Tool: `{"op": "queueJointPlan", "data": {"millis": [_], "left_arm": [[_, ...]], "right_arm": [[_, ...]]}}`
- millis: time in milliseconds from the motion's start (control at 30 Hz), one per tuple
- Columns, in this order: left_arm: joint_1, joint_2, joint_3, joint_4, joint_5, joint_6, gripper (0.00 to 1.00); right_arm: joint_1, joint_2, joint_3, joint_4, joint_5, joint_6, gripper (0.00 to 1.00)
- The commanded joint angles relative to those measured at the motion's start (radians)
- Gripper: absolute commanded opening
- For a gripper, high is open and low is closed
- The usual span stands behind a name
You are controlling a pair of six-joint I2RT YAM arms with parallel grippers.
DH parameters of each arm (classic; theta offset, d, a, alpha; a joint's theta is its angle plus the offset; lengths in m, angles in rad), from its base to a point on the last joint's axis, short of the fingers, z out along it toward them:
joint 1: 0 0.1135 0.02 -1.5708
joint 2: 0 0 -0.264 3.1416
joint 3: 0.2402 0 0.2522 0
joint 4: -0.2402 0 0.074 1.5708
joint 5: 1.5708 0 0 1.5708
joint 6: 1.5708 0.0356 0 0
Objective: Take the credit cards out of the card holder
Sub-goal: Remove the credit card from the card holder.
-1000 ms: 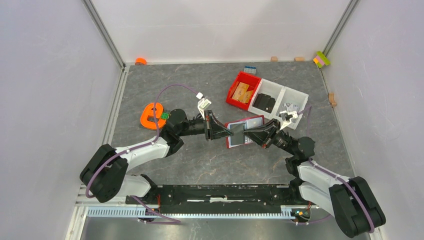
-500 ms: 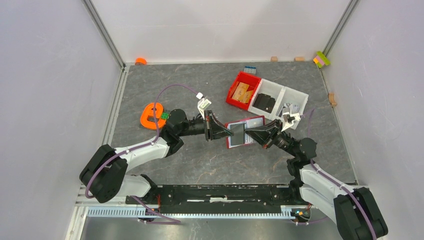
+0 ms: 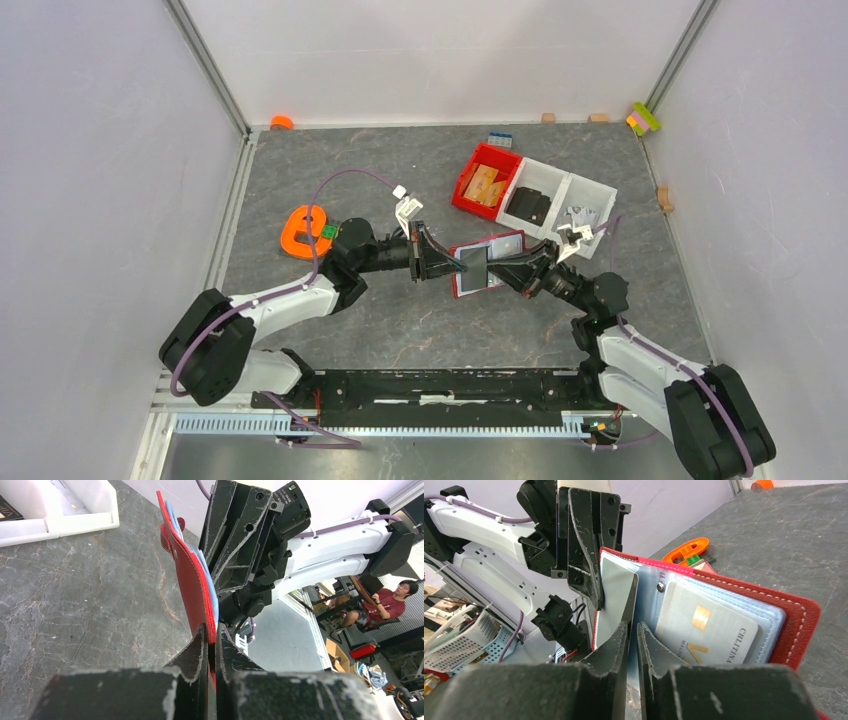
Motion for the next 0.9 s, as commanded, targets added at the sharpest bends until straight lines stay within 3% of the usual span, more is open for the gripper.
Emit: {"op": "queueJointPlan", "data": {"millis": [0, 200, 300, 433, 500, 867], "left_arm": [[-0.007, -0.02, 0.009, 0.062, 0.026, -0.011, 0.03], [-0.005, -0.02, 0.01, 0.062, 0.026, -0.01, 0.03], [-0.006, -0.02, 0.012, 0.052, 0.02, -0.006, 0.03], [-0.005, -0.021, 0.012, 0.031, 0.004, 0.003, 0.21], [-0.006, -0.025, 0.011, 0.025, -0.001, 0.005, 0.25], [-0.004, -0.055, -0.004, 0.017, -0.023, 0.026, 0.16]], "right_arm": [[0.029, 0.033, 0.037, 0.009, -0.018, -0.026, 0.16], [0.057, 0.081, 0.047, 0.103, -0.06, 0.024, 0.15], [0.057, 0.092, 0.041, 0.145, -0.067, 0.05, 0.03], [0.055, 0.081, 0.035, 0.108, -0.042, 0.038, 0.0], [0.046, 0.074, 0.033, 0.082, -0.027, 0.029, 0.0], [-0.029, 0.071, -0.003, 0.11, -0.009, 0.088, 0.0]]}}
